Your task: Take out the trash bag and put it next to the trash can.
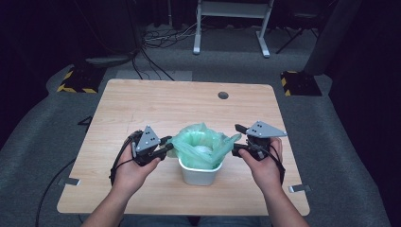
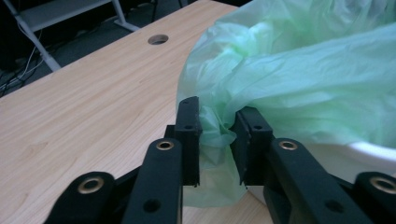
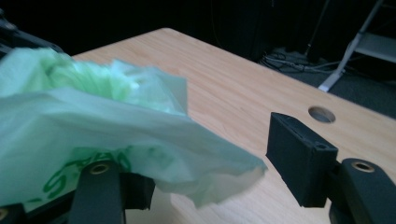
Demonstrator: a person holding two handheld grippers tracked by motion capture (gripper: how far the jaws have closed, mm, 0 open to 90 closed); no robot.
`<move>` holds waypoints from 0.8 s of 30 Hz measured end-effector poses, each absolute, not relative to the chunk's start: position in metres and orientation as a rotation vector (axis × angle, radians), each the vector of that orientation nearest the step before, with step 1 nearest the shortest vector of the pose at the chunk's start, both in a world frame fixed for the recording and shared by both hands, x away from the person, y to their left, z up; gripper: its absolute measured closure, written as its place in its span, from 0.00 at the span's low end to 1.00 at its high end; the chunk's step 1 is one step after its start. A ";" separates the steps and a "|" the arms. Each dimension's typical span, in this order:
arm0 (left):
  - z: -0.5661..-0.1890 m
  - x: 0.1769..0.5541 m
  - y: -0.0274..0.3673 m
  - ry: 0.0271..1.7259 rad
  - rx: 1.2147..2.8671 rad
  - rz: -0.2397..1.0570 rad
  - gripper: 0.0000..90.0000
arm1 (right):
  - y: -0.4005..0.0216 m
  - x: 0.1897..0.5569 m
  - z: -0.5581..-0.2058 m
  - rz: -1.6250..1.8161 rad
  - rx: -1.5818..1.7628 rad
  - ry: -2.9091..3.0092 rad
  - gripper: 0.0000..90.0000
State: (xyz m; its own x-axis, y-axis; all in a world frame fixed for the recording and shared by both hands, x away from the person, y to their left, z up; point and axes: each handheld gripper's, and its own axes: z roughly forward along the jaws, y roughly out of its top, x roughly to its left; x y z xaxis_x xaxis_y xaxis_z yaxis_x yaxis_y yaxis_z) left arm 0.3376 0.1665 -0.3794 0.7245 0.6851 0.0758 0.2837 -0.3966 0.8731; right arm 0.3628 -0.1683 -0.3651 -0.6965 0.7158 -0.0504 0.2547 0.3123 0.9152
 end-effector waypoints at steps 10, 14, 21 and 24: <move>-0.372 0.338 0.158 0.708 1.986 0.502 0.90 | -0.121 0.353 -0.352 1.488 0.721 2.264 0.31; -0.370 0.339 0.152 0.693 1.992 0.488 0.94 | -0.105 0.352 -0.352 1.472 0.676 2.320 0.28; -0.362 0.340 0.138 0.666 1.994 0.476 0.95 | -0.087 0.351 -0.350 1.415 0.601 2.407 0.24; -0.359 0.341 0.130 0.654 1.976 0.457 0.96 | -0.082 0.351 -0.352 1.389 0.574 2.440 0.24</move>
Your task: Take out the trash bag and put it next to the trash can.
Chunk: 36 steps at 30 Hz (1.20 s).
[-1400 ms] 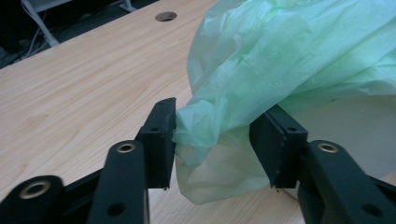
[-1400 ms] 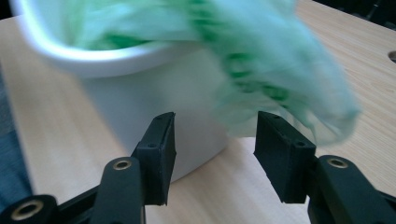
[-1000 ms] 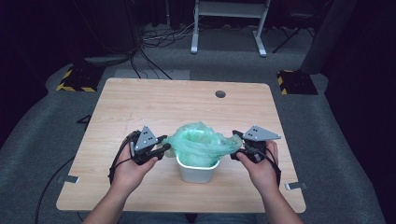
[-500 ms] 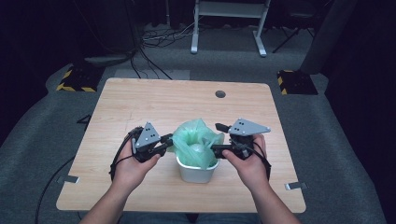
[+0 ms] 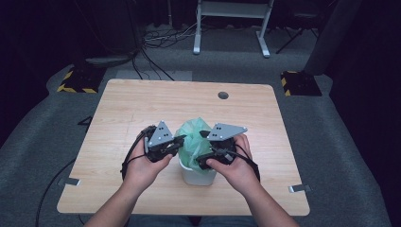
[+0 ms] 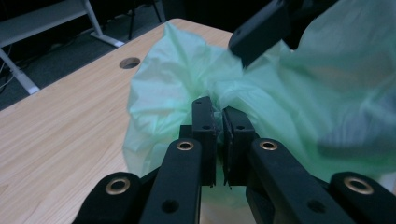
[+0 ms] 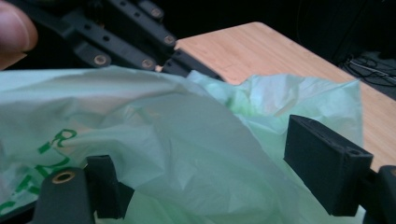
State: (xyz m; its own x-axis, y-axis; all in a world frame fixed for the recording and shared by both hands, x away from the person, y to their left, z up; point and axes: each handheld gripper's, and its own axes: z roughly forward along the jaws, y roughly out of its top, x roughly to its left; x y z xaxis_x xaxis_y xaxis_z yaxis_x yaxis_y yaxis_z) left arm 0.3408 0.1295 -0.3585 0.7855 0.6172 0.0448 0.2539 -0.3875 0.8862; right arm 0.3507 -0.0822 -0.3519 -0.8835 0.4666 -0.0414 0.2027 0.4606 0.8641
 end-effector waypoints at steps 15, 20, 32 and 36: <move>-0.352 0.332 0.124 0.601 1.935 0.448 0.88 | -0.083 0.358 -0.363 1.354 0.551 2.520 0.99; -0.355 0.329 0.139 0.658 1.889 0.492 0.66 | -0.084 0.357 -0.361 1.368 0.559 2.497 0.99; -0.378 0.317 0.162 0.730 1.915 0.494 0.49 | -0.092 0.355 -0.351 1.426 0.575 2.437 1.00; -0.382 0.318 0.165 0.743 1.913 0.493 0.48 | -0.093 0.352 -0.344 1.433 0.561 2.413 1.00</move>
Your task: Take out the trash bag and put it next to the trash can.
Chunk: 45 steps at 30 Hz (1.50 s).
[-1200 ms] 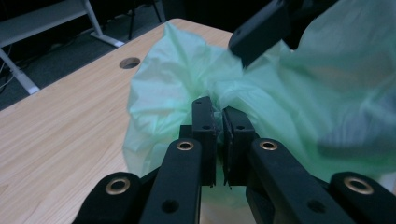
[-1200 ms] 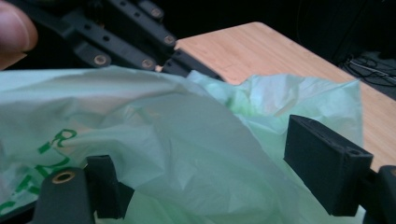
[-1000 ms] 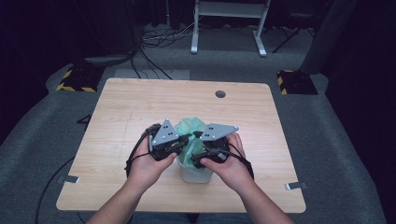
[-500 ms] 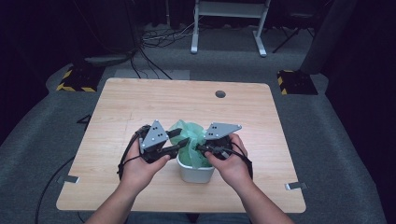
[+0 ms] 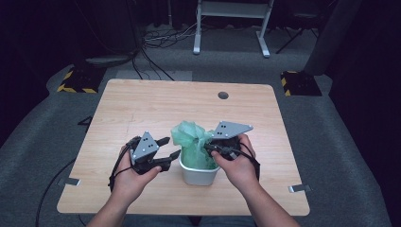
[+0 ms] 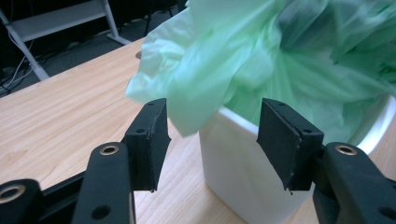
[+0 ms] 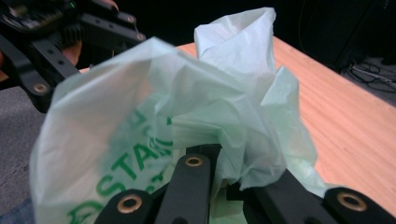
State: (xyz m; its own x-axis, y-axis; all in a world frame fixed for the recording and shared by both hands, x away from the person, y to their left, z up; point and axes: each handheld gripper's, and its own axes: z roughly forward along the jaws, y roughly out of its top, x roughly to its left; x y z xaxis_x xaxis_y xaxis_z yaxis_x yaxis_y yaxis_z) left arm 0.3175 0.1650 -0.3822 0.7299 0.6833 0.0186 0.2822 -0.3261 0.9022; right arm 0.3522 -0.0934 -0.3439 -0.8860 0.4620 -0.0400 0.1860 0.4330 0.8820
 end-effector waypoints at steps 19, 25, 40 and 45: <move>-0.388 0.319 0.168 0.756 1.928 0.484 0.48 | -0.102 0.347 -0.306 1.469 0.527 2.327 0.99; -0.395 0.318 0.175 0.773 1.960 0.515 0.47 | -0.102 0.345 -0.291 1.492 0.524 2.302 0.99; -0.441 0.318 0.214 0.898 1.993 0.523 0.46 | -0.109 0.343 -0.264 1.540 0.524 2.242 0.99; -0.447 0.318 0.223 0.927 2.008 0.516 0.46 | -0.111 0.342 -0.255 1.545 0.518 2.227 0.99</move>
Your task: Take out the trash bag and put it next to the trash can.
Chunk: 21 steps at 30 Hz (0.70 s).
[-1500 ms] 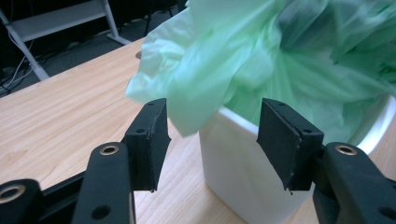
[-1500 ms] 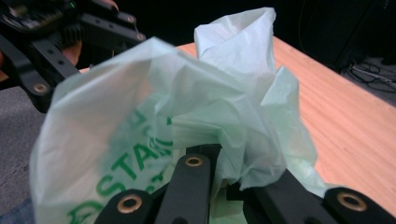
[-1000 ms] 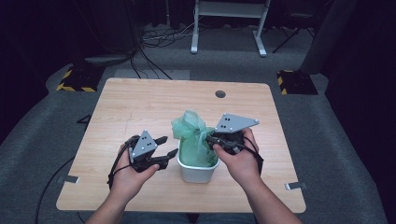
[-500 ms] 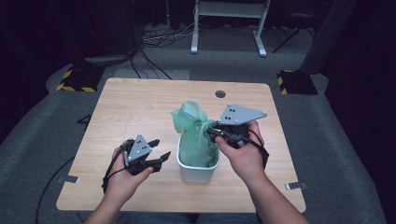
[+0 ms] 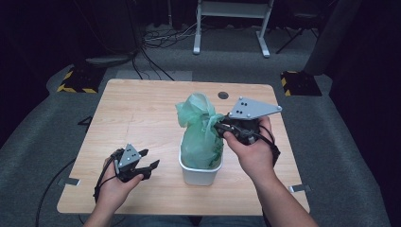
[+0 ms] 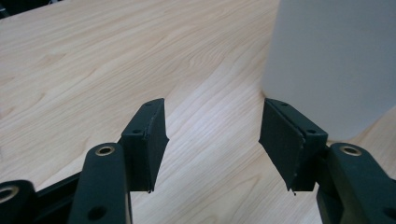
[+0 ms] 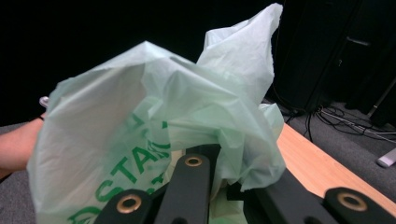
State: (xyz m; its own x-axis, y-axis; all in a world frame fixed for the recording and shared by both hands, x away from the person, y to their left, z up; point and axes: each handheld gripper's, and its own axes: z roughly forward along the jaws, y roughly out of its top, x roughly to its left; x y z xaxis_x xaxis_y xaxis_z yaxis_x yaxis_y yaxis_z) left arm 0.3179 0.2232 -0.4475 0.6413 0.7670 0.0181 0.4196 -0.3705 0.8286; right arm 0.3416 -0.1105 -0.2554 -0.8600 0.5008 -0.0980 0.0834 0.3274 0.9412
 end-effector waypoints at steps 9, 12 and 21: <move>-0.457 0.321 0.240 0.964 2.038 0.510 0.44 | -0.120 0.336 -0.239 1.544 0.509 2.186 0.99; -0.459 0.323 0.244 0.979 2.038 0.502 0.43 | -0.127 0.334 -0.234 1.553 0.516 2.166 0.99; -0.463 0.331 0.246 0.975 2.052 0.487 0.43 | -0.152 0.328 -0.221 1.508 0.555 2.115 0.99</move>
State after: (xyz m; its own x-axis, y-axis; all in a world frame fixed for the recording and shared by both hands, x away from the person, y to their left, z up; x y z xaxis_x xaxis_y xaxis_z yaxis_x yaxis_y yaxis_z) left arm 0.3313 0.2456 -0.4631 0.6295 0.7770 0.0051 0.4709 -0.3868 0.7929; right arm 0.3278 -0.1520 -0.2214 -0.8022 0.5785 -0.1478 0.0491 0.3106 0.9493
